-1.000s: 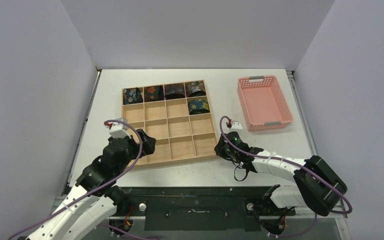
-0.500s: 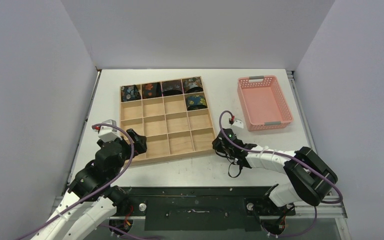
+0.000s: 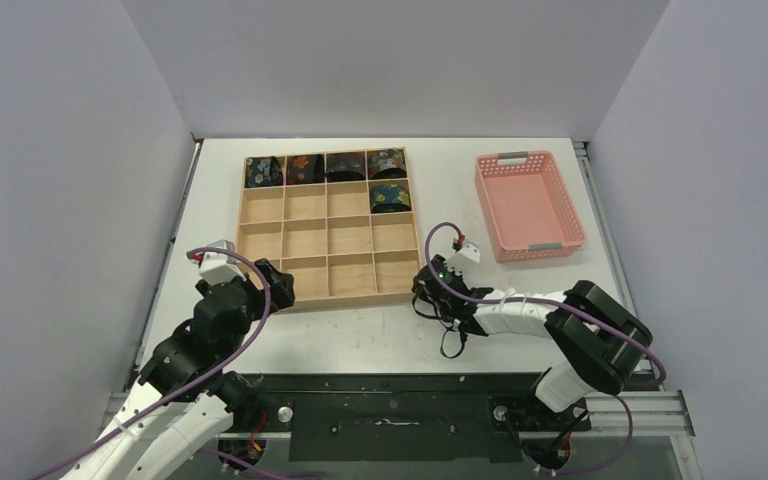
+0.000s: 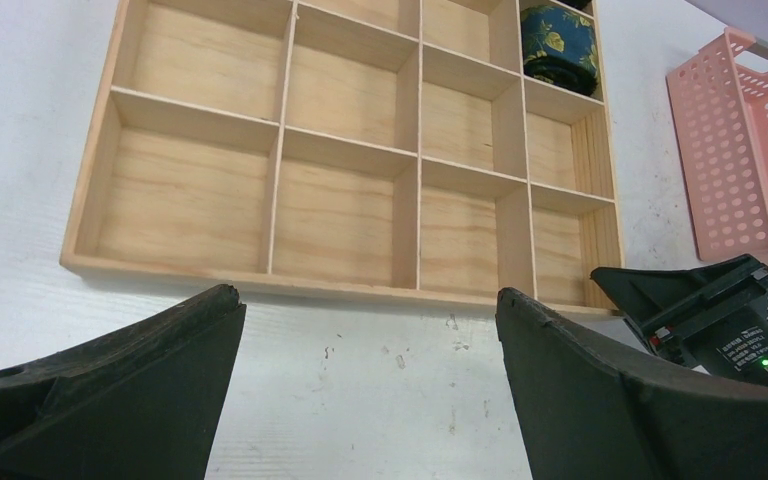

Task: Roll the ties
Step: Reset both arms

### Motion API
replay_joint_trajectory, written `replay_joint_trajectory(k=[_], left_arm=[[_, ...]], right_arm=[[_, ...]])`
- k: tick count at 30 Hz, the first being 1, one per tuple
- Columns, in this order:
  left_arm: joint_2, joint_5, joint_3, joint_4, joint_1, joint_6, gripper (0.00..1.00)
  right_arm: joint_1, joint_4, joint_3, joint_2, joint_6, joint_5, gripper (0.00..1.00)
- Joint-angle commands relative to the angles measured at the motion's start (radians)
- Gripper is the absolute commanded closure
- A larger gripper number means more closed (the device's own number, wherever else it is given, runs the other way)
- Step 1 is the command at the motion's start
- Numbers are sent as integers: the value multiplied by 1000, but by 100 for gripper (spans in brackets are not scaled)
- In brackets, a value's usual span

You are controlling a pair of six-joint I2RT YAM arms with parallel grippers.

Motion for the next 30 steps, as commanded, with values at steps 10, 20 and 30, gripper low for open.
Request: replay_joint_trajectory(k=[10,20,30], left_arm=[[-4,-23,9,-2,-2,2,3],[99,-27,65,11,-2,-37,4],[276,-27,189,-126,-7,-300,4]], right_arm=[[33,-146,74,-55,-141,-41,31],[44,-485,157,-504,-446,33,6],[51,-458,11,-895,-389,131,10]])
